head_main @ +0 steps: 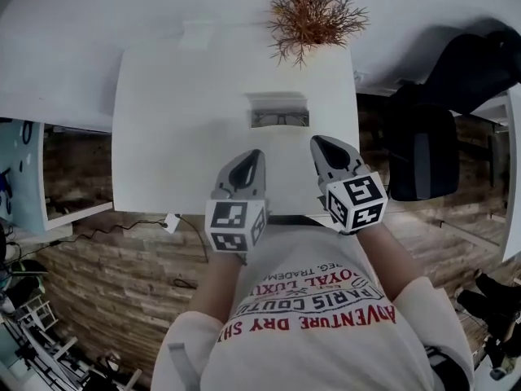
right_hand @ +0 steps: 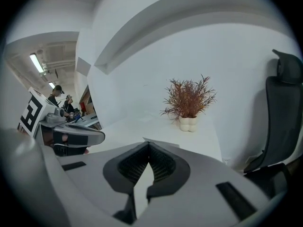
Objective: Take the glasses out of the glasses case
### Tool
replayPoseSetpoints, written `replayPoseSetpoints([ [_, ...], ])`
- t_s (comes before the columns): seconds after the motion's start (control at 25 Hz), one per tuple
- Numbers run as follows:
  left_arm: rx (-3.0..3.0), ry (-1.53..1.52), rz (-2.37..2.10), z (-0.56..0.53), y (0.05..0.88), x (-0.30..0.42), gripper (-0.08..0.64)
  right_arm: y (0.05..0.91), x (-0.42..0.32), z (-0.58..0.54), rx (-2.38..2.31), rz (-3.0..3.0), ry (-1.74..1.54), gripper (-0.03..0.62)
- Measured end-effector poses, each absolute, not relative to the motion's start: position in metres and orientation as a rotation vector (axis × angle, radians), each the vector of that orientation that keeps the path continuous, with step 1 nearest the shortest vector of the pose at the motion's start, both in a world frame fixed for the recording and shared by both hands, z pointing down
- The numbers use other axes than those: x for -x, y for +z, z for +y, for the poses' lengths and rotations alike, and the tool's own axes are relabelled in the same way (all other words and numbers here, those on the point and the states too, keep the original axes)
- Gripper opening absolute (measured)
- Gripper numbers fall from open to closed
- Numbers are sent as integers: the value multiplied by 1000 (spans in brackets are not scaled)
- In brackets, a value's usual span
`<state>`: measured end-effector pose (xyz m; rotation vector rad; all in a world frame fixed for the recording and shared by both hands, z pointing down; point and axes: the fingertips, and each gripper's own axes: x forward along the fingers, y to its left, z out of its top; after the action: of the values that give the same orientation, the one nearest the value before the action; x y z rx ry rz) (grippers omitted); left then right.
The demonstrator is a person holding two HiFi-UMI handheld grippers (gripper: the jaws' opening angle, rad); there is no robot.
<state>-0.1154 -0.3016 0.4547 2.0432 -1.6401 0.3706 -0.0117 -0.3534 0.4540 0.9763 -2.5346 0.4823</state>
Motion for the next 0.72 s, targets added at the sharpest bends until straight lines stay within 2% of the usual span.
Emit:
replayPoseSetpoints([
  [0.64, -2040, 460, -1473, -365, 500, 151, 8, 516, 73, -410, -796, -2329, 508, 17],
  [0.68, -2037, 462, -1467, -367, 503, 153, 9, 520, 76, -412, -776, -2320, 493, 39],
  [0.72, -2034, 464, -1461, -370, 505, 155, 9, 524, 79, -414, -752, -2311, 476, 103],
])
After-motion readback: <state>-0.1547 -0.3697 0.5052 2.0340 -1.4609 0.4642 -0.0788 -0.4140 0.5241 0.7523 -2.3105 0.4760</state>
